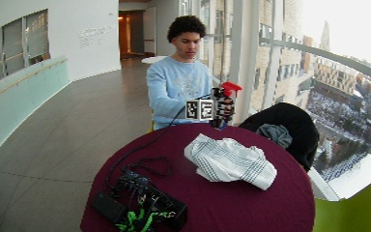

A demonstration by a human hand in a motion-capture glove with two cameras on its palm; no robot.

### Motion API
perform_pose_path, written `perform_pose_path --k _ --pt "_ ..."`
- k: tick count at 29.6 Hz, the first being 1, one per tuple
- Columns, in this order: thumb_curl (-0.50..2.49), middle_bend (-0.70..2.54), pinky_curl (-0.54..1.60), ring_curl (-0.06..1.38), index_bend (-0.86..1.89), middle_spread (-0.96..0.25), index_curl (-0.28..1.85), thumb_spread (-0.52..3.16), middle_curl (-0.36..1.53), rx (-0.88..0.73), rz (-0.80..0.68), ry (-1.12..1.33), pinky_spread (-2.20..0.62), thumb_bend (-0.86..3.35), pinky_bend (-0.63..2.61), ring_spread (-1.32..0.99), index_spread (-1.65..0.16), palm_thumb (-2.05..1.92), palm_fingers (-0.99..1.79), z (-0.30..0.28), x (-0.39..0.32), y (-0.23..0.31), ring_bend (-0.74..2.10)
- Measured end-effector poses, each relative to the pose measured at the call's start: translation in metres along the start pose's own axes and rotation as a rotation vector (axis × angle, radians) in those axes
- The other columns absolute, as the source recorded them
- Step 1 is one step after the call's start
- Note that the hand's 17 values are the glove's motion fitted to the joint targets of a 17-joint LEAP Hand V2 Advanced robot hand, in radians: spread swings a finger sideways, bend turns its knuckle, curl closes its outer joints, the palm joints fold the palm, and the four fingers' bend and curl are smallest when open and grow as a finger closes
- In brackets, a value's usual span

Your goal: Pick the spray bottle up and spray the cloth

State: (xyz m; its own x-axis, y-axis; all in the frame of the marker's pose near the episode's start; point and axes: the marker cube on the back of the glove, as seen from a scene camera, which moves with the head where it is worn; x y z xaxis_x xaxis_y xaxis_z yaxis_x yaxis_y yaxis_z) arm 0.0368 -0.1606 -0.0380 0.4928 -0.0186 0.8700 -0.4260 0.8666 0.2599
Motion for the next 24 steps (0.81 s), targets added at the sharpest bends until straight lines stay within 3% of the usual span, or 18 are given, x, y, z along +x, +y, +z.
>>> perform_pose_path --k 11,24 --pt "0.31 0.40 0.35 0.41 0.17 -0.07 0.43 1.18 0.48 0.070 -0.109 -0.097 0.17 -0.02 0.18 0.00 -0.18 0.60 1.14 0.112 0.035 -0.050 0.49" --pt "0.31 0.39 0.33 0.40 0.16 -0.08 0.43 1.17 0.47 0.086 -0.091 -0.066 0.16 -0.02 0.18 -0.01 -0.19 0.59 1.13 0.131 0.065 -0.061 0.48"
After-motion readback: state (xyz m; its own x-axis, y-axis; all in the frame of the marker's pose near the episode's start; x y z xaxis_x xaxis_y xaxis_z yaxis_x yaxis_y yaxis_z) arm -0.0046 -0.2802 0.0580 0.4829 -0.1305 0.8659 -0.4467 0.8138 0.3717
